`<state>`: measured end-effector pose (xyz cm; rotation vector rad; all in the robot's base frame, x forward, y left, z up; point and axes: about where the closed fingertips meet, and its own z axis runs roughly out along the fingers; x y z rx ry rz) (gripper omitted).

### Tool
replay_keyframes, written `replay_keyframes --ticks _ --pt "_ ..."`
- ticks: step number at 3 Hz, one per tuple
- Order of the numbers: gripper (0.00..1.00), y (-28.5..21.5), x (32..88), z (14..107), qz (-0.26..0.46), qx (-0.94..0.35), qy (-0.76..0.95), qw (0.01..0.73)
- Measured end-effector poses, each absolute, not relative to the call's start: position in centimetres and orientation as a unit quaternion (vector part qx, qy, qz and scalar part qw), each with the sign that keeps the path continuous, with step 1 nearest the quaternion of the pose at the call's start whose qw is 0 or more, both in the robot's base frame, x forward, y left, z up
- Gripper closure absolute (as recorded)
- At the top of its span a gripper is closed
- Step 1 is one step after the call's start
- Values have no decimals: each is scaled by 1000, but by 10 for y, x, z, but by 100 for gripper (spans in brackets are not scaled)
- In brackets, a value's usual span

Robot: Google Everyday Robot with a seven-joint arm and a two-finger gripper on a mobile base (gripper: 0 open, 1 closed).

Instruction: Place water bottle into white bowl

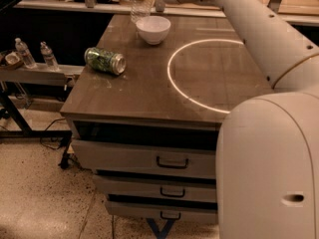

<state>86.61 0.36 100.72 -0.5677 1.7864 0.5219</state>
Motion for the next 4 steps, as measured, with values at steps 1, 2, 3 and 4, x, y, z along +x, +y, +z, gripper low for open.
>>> replay_keyframes --ticks 1,2,3,4 --pt "100 -6 876 989 222 -211 768 562" --pt "100 -19 884 975 232 -179 773 563" --pt "77 -31 888 961 239 -160 779 558" --pt "53 -37 889 951 242 -150 784 551"
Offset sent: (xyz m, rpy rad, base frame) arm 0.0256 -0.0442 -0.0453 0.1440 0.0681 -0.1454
